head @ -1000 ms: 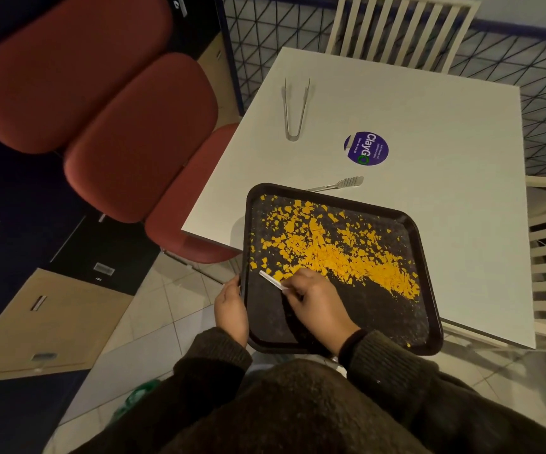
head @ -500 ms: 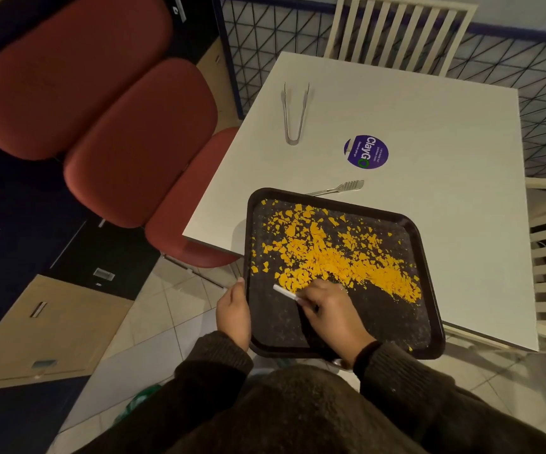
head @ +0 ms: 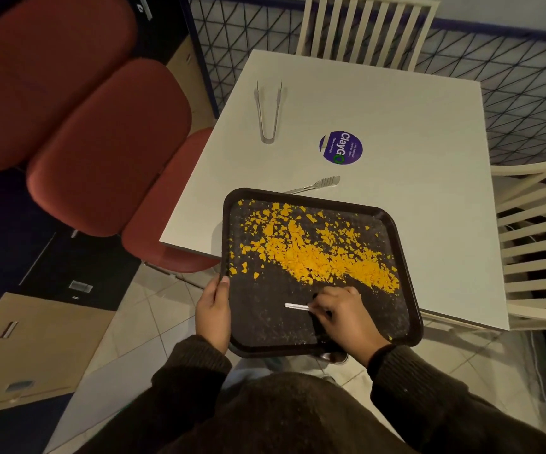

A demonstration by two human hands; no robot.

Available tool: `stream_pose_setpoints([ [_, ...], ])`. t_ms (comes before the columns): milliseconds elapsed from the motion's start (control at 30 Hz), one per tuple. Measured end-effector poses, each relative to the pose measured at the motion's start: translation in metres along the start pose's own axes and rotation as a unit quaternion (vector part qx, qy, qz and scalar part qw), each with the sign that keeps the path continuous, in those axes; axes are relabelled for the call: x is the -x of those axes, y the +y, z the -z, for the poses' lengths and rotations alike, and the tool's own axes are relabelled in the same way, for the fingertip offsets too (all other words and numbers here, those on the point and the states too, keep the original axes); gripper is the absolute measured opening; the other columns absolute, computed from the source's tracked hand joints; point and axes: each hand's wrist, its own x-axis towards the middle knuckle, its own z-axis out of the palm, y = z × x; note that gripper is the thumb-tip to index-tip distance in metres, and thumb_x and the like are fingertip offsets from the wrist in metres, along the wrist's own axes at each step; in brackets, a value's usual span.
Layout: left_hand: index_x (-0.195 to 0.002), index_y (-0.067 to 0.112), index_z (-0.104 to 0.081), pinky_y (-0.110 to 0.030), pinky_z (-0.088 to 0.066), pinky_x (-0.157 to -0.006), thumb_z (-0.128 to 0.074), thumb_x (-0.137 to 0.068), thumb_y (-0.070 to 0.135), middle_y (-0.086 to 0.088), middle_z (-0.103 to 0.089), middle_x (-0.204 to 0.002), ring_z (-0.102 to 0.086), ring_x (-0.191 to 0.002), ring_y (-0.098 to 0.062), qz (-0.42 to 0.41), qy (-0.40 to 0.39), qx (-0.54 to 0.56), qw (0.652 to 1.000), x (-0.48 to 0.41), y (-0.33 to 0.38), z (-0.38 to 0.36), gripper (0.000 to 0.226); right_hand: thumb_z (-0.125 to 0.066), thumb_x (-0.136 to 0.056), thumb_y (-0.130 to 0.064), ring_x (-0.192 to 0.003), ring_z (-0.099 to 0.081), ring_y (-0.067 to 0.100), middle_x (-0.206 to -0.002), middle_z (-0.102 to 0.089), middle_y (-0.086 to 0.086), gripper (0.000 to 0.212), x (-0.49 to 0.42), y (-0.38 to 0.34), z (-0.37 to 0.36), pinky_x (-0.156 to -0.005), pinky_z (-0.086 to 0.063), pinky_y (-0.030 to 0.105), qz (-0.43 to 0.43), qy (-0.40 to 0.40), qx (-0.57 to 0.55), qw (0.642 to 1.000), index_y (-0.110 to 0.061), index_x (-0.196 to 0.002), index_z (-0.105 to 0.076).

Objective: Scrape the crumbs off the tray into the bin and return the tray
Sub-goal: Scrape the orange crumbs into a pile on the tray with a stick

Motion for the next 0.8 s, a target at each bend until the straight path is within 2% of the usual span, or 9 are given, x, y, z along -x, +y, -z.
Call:
stream_pose_setpoints([
  [100,-0.137,0.026,-0.046,-0.013,-0.041,-0.079,-0.035,-0.098,0.031,0.004,-0.059,-0.123,-0.055,-0.111,-0.011,-0.032,-0.018,-0.028,0.999,-0.002,-0.001,0.001,0.041,-0.064,-0.081,-0.009,-0.081,-0.058,0.022,-0.080,-0.064,0.000,0.010,-0.011,0.006,-0.001,-0.076,-0.028,0.033,-0.036,0.046,-0.012,0.998,-0.017,-0.077,-0.065],
  [167,-0.138,0.025,-0.044,-0.010,-0.041,-0.079,-0.035,-0.099,0.027,0.005,-0.057,-0.126,-0.054,-0.110,-0.009,-0.045,-0.022,-0.027,0.998,-0.001,-0.001,0.001,0.041,-0.060,-0.084,-0.010,-0.083,-0.056,0.023,-0.083,-0.064,0.002,0.010,-0.022,0.009,0.002,-0.077,-0.025,0.032,-0.073,0.071,-0.014,0.995,-0.016,-0.081,-0.066],
  [233,-0.137,0.026,-0.046,-0.015,-0.042,-0.086,-0.035,-0.099,0.027,0.003,-0.058,-0.127,-0.054,-0.112,-0.011,-0.049,-0.020,-0.031,0.998,-0.001,-0.002,0.002,0.040,-0.058,-0.086,-0.012,-0.083,-0.055,0.023,-0.085,-0.064,0.002,0.010,-0.030,0.015,0.005,-0.077,-0.024,0.031,-0.107,0.087,-0.009,0.990,-0.016,-0.085,-0.067],
  [333,-0.136,0.023,-0.048,-0.016,-0.041,-0.087,-0.035,-0.099,0.026,0.001,-0.059,-0.126,-0.053,-0.112,-0.011,-0.057,-0.019,-0.040,0.997,-0.002,0.000,0.001,0.040,-0.059,-0.086,-0.012,-0.081,-0.055,0.022,-0.083,-0.064,0.001,0.009,-0.027,0.023,0.014,-0.077,-0.025,0.032,-0.119,0.103,-0.012,0.987,-0.017,-0.082,-0.066],
  [433,-0.134,0.020,-0.050,-0.026,-0.041,-0.093,-0.036,-0.098,0.025,-0.002,-0.060,-0.124,-0.054,-0.111,-0.014,-0.056,-0.012,-0.047,0.997,-0.006,0.000,0.001,0.039,-0.062,-0.084,-0.015,-0.082,-0.056,0.022,-0.079,-0.063,0.000,0.009,-0.009,0.037,0.017,-0.079,-0.025,0.033,-0.086,0.064,0.004,0.994,-0.017,-0.077,-0.066],
  [533,-0.130,0.019,-0.054,-0.035,-0.043,-0.100,-0.038,-0.097,0.028,-0.005,-0.062,-0.124,-0.056,-0.114,-0.019,-0.050,-0.002,-0.048,0.998,-0.009,0.000,0.001,0.038,-0.061,-0.085,-0.018,-0.086,-0.058,0.021,-0.084,-0.065,-0.002,0.010,0.007,0.057,0.013,-0.082,-0.026,0.035,-0.096,0.019,0.031,0.995,-0.021,-0.078,-0.068],
  [600,-0.129,0.017,-0.055,-0.031,-0.044,-0.095,-0.038,-0.097,0.028,-0.007,-0.063,-0.122,-0.056,-0.110,-0.018,-0.048,0.007,-0.050,0.998,-0.009,0.001,0.001,0.038,-0.062,-0.085,-0.018,-0.083,-0.057,0.021,-0.081,-0.064,-0.003,0.010,0.009,0.065,0.011,-0.082,-0.028,0.034,-0.117,0.034,0.020,0.992,-0.021,-0.078,-0.068],
  [733,-0.130,0.010,-0.054,-0.014,-0.040,-0.078,-0.037,-0.098,0.021,-0.004,-0.061,-0.115,-0.052,-0.104,-0.012,-0.052,0.016,-0.061,0.997,-0.006,0.005,-0.002,0.038,-0.059,-0.087,-0.014,-0.076,-0.053,0.020,-0.076,-0.060,-0.002,0.014,-0.011,0.059,0.013,-0.080,-0.028,0.033,-0.142,0.083,-0.015,0.986,-0.016,-0.079,-0.069],
  [800,-0.129,0.009,-0.055,-0.016,-0.040,-0.080,-0.038,-0.098,0.021,-0.008,-0.062,-0.120,-0.053,-0.105,-0.014,-0.055,0.016,-0.068,0.996,-0.007,0.004,-0.001,0.038,-0.057,-0.088,-0.012,-0.080,-0.054,0.021,-0.081,-0.064,0.001,0.015,-0.027,0.056,0.015,-0.080,-0.030,0.034,-0.156,0.102,-0.014,0.982,-0.016,-0.080,-0.069],
])
